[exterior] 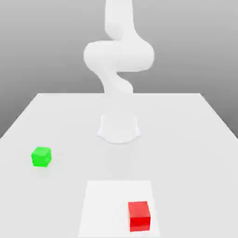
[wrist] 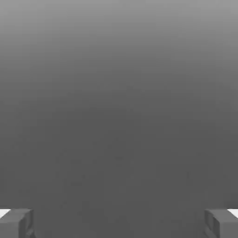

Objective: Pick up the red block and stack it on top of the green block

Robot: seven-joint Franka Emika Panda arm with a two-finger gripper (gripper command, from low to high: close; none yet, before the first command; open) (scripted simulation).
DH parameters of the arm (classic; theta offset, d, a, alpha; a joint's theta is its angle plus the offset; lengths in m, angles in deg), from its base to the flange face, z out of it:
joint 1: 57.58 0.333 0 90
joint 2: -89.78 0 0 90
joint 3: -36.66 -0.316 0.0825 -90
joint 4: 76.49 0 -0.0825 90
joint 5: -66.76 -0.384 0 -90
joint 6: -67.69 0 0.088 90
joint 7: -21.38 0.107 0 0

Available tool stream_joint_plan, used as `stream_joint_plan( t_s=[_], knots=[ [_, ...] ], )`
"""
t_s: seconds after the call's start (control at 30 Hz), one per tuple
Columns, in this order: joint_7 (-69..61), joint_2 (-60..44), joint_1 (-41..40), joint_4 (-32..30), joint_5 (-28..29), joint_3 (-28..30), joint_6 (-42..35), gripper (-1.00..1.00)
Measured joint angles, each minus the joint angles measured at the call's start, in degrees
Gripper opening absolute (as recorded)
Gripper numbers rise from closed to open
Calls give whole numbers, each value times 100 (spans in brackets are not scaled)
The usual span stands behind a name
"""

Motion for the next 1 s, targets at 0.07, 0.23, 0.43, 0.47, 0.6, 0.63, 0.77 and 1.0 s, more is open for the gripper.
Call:
stream_joint_plan(
  t_s=[0.07,0.23,0.43,0.47,0.6,0.63,0.77,1.0],
  knots=[
    [16,-442,5,-104,17,-41,185,0],
    [61,-1490,23,-347,63,-132,618,0],
    [115,-2736,62,-637,118,-223,1132,0],
    [123,-2944,69,-685,125,-237,1217,0],
    [149,-3774,121,-879,148,-283,1560,0],
    [153,-3982,139,-927,150,-293,1646,0],
    [152,-4811,193,-1120,135,-322,1989,0],
    [240,-6043,310,-1029,249,-201,2920,-100]
  ],
)
